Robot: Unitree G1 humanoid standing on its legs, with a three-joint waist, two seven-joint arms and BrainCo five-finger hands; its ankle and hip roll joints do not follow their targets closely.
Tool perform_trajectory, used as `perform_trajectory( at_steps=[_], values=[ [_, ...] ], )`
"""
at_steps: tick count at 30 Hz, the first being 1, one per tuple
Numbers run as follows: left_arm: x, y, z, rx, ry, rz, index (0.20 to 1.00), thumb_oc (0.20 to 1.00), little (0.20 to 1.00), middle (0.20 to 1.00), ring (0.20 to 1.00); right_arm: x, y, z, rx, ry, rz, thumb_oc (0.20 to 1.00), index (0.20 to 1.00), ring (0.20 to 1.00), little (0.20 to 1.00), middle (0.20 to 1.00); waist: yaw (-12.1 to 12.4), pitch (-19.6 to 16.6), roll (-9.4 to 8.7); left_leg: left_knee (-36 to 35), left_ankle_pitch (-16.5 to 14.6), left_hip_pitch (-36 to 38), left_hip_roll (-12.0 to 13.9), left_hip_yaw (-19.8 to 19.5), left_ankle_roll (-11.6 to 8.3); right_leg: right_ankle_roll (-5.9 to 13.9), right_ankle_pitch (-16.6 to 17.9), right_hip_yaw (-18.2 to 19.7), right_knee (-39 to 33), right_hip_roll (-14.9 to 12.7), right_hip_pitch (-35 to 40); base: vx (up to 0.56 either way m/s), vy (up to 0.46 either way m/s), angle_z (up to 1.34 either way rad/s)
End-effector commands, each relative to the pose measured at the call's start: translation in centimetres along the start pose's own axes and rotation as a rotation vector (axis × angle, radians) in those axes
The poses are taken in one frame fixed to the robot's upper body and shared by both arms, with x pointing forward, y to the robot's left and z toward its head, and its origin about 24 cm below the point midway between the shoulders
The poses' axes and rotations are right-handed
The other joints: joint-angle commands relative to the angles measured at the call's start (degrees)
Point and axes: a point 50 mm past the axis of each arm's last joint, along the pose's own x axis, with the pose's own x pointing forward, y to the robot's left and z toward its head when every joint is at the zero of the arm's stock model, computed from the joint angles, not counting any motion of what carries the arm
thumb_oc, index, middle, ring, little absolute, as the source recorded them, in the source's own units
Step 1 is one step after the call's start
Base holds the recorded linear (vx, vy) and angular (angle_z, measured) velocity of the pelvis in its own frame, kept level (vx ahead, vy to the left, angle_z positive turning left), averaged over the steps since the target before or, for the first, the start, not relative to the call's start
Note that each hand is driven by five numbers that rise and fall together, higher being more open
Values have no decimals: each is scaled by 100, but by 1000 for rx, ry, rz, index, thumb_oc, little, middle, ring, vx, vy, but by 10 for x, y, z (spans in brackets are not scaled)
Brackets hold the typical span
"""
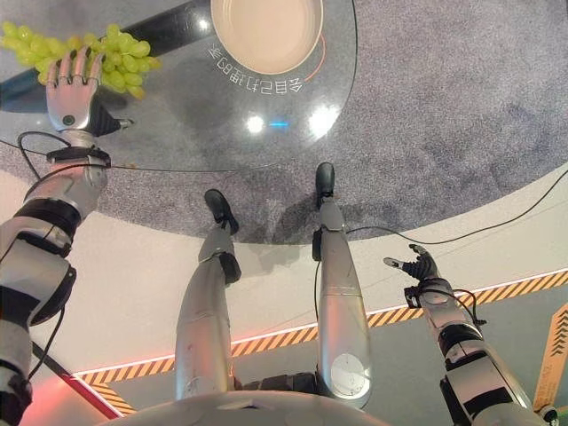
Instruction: Pick up fruits into the plate
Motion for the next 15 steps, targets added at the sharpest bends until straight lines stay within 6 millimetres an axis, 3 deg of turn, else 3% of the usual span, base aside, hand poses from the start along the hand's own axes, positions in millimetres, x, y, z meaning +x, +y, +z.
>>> perform_trajectory(
  at_steps=[1,7,15],
  values=[
    [7,22,-41,70,186,125,1000,1000,1000,1000,1000,-15,-9,-40,-5,101,-26,1000,1000,1000,1000,1000,3,-14,62,580,-765,-200,-618,-98,93,-161,-604,-299,158,478,272,0,0,0],
    [9,33,-51,132,226,215,1000,1000,1000,1000,1000,-15,-8,-41,-9,106,-16,1000,1000,1000,1000,1000,6,-14,17,600,-754,-232,-600,-106,100,-183,-621,-283,196,508,242,0,0,0],
    [20,47,-47,137,219,324,1000,1000,1000,1000,1000,-15,-5,-41,-16,110,0,1000,1000,1000,1000,1000,-15,-14,-27,660,-785,-337,-586,-125,119,-205,-649,-228,273,549,127,0,0,0]
  ],
)
